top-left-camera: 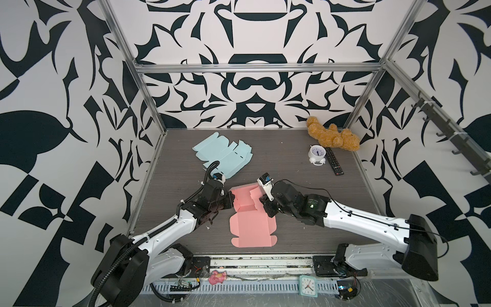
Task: Assemble paper box
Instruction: Fold the bottom flaps of a flat cardboard box at the center of the table.
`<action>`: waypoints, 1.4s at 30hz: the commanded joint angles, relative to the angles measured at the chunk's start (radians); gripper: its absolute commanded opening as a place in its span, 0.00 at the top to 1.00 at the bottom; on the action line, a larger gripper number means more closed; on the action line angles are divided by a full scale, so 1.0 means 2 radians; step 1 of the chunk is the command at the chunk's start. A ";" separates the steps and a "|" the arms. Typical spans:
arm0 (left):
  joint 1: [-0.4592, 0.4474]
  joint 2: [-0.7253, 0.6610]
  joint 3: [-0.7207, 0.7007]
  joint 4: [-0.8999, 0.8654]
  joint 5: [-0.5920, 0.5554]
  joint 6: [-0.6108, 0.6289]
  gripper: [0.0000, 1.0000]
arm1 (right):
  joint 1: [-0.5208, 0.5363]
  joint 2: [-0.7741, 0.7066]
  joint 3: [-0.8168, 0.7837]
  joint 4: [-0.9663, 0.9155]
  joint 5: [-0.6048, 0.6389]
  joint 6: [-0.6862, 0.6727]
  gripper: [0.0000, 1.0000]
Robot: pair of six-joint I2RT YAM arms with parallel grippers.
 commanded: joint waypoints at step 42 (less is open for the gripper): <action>-0.069 0.041 0.036 0.046 -0.069 -0.063 0.93 | 0.033 0.079 0.086 -0.081 0.255 0.002 0.53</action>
